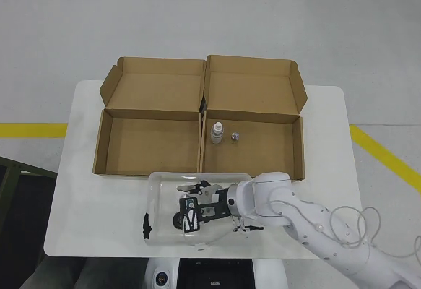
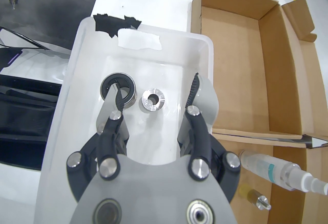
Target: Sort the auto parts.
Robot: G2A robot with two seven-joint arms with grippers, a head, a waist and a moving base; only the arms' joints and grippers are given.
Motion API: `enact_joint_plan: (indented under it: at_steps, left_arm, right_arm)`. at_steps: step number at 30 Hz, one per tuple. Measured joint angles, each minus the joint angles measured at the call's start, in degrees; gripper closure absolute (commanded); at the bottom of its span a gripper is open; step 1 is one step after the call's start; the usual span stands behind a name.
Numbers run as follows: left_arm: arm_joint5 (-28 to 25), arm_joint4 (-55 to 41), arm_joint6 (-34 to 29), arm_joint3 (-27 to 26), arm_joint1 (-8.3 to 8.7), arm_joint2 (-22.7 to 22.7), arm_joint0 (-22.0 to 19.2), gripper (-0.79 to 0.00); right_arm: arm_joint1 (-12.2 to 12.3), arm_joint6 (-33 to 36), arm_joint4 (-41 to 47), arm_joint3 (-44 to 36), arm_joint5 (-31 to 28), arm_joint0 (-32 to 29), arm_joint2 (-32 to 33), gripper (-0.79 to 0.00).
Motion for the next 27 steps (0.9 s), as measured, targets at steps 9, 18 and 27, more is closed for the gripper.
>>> enact_joint_plan:
  at_steps: [9, 18, 27]
  left_arm:
    - [0.0, 0.0, 0.0, 0.0, 0.0, 0.0, 0.0, -0.785]
    - [0.0, 0.0, 0.0, 0.0, 0.0, 0.0, 0.0, -0.785]
    - [0.0, 0.0, 0.0, 0.0, 0.0, 0.0, 0.0, -0.785]
  right_arm:
    - [-0.32, 1.51, -0.73, 2.94, -0.66, 0.34, -0.1, -0.391]
    - [-0.84, 2.04, -1.36, 5.55, -0.66, 0.74, -0.59, -0.394]
    - [-1.87, 1.25, -2.02, 7.88, -0.33, 1.59, -2.13, -0.388]
